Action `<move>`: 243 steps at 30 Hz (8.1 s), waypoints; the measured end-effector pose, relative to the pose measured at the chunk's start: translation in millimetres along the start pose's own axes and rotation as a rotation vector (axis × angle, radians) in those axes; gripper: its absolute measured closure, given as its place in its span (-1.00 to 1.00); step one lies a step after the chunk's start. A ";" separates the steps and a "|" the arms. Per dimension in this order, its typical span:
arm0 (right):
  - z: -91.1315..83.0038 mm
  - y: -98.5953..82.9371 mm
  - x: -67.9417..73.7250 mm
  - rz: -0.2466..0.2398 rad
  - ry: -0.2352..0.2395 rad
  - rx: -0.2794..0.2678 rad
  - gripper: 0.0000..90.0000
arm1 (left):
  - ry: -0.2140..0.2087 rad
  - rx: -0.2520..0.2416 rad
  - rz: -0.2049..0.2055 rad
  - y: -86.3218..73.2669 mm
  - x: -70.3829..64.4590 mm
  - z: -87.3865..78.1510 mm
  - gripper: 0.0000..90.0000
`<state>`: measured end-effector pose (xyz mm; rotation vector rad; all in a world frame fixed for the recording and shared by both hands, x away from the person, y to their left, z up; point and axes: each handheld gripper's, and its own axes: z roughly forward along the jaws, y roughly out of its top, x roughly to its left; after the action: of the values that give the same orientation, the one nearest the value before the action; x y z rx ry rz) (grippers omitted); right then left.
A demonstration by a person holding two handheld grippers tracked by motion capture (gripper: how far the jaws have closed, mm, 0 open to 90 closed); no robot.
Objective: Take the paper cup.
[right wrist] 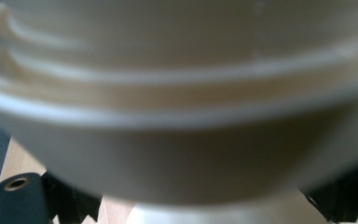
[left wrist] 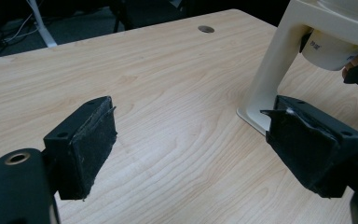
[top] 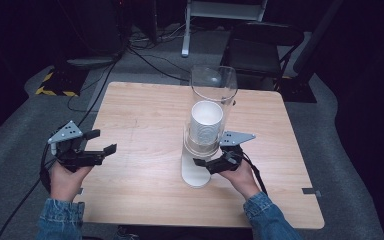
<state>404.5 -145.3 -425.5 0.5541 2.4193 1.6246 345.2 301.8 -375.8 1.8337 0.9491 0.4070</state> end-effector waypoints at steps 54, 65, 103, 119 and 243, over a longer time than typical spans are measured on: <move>8.5 -20.4 6.0 0.017 -0.057 -0.048 -0.22 | -0.007 -0.004 -0.005 -0.6 1.7 -1.3 -0.65; 4.1 -24.1 7.4 0.024 -0.052 -0.037 -0.21 | -0.011 -0.007 -0.007 0.1 1.5 -1.3 -0.65; 14.4 -38.8 1.5 0.008 -0.064 -0.005 -0.22 | -0.018 -0.004 -0.006 0.7 2.2 1.2 -0.65; 13.3 -43.0 5.1 0.006 -0.060 0.046 -0.23 | -0.020 0.002 -0.012 0.0 3.5 3.7 -0.66; -118.3 -58.6 -44.9 0.272 -0.573 0.051 -1.00 | -0.074 0.047 -0.003 6.2 2.2 41.9 -0.66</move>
<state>392.7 -283.8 -436.0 1.2115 2.0206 1.2546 376.1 276.4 -389.6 1.8771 0.9177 0.3151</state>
